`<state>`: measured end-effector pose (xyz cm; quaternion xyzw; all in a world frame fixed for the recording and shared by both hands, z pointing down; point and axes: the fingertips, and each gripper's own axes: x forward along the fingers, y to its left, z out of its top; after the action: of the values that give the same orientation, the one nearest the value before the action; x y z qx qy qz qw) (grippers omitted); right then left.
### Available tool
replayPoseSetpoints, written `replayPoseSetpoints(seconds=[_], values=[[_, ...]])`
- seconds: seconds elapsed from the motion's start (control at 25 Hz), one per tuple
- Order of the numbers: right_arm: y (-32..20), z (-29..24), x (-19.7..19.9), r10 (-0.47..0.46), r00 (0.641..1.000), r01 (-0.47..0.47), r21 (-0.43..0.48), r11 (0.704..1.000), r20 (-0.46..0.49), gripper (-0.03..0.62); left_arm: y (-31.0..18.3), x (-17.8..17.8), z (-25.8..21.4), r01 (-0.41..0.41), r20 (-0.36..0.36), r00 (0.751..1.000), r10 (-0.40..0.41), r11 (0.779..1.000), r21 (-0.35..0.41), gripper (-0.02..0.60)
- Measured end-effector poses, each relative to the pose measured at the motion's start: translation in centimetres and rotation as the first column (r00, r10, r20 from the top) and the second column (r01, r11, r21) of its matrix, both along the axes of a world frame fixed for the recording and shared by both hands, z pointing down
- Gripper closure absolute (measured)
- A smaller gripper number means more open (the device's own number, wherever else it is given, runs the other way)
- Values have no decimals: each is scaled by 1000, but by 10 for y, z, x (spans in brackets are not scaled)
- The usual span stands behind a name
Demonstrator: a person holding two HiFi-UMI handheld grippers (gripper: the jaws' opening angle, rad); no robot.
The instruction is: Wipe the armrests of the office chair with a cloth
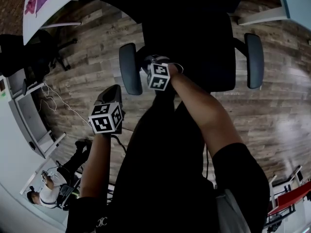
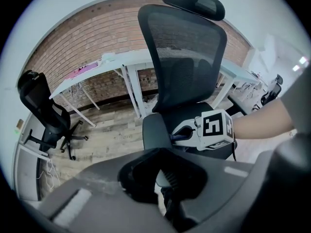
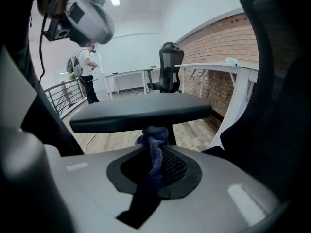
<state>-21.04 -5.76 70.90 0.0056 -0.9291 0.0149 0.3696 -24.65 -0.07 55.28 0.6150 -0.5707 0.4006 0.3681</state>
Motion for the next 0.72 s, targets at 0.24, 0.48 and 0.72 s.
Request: replayPoseSetpoints(seconds=[0.24,0.48,0.72], values=[[-14,18,-22,60,998,-60,-14,998,-6,543,8,-14,11,-21,-4,1000,21,1000,5,575],[-34,55,-22,167,984,-171,-57,984,-59,545,21,-30,21,-33,-5,999,33,999,-1,575],[-45,92,-23,224,972,-232,-128,964,-77,545,44,-58,30,32,-4,999,-32,999,-20,575]])
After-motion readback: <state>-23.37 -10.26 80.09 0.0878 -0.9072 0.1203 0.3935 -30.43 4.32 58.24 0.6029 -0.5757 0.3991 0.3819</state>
